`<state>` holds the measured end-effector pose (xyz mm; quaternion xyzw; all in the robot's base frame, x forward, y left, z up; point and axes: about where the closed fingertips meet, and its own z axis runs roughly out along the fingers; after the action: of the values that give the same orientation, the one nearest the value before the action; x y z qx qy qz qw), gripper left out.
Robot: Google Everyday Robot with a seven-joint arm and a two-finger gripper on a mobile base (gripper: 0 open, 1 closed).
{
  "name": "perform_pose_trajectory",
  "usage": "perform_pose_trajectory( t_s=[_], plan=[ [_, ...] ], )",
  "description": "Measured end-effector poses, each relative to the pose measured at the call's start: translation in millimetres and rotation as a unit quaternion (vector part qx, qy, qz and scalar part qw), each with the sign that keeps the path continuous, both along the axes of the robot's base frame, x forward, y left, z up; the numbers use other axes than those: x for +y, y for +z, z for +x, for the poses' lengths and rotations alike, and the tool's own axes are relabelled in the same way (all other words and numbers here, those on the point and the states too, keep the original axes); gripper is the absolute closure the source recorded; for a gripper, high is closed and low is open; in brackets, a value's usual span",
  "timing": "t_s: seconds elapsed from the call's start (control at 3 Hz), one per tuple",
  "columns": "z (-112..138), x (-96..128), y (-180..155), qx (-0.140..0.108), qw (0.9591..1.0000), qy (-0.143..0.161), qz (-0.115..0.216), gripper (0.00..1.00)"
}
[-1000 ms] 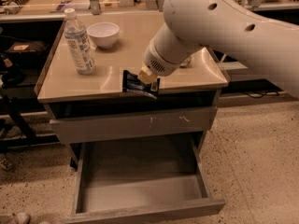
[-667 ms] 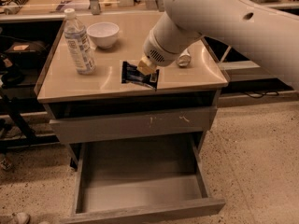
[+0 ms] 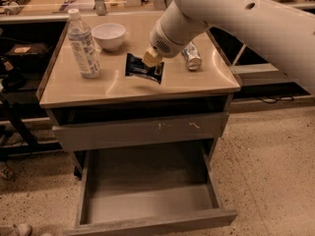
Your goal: Pick rxbar blueberry from middle drawer and place on counter
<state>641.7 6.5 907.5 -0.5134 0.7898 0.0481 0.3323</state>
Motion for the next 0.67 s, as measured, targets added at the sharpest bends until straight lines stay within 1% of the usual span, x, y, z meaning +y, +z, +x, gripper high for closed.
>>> perform_pose_trajectory(
  t_s=[0.33, 0.67],
  plan=[
    [23, 6, -7, -0.002, 0.9999, 0.009, 0.011, 1.0],
    [47, 15, -20, 0.002, 0.9996, 0.019, 0.02, 1.0]
  ],
)
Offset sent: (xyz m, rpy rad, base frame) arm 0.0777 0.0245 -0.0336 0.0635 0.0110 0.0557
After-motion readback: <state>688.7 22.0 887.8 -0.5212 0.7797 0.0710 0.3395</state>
